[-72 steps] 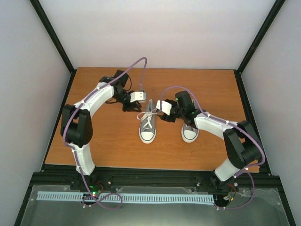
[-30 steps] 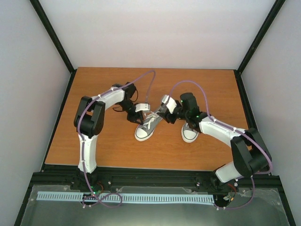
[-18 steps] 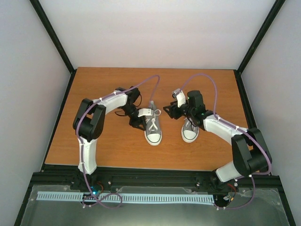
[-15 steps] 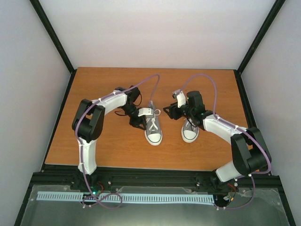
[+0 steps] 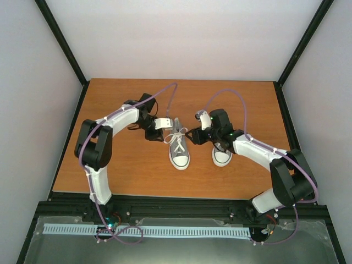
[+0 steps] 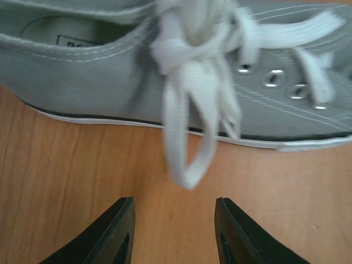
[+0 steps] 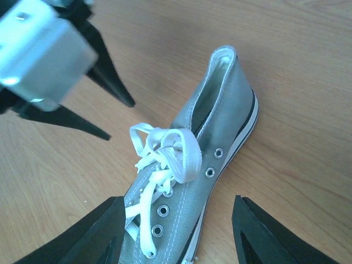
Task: Tie the shoes
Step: Tie the shoelace on the shoe.
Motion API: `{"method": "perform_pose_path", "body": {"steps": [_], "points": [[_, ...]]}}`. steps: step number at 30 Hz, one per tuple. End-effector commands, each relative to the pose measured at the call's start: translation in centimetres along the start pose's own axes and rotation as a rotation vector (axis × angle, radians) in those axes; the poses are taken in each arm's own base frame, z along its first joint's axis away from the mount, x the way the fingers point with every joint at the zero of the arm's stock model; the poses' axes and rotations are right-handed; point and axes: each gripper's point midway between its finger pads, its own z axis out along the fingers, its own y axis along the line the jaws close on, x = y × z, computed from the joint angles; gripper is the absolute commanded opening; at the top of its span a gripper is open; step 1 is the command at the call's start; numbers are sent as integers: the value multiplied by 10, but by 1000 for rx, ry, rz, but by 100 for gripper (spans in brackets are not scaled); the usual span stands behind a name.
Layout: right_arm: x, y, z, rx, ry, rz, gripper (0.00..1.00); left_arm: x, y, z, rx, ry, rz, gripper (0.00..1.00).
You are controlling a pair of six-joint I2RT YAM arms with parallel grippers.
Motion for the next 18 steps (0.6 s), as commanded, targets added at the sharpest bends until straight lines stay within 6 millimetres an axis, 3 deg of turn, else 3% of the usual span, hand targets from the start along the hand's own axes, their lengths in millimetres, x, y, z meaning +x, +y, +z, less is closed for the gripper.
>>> {"method": "perform_pose_path", "body": {"steps": [1,10,15,18], "points": [[-3,2,-3,46,1,63,54,-3,36,18,-65,22,-30,43],[-18,9,-2,20,-11,43,54,-3,29,31,32,21,-32,40],[-24,14,2,-11,-5,30,54,-14,27,26,53,-10,-29,13],[-26,17,4,-30,-2,30,54,-24,33,18,31,-33,-25,2]]}}
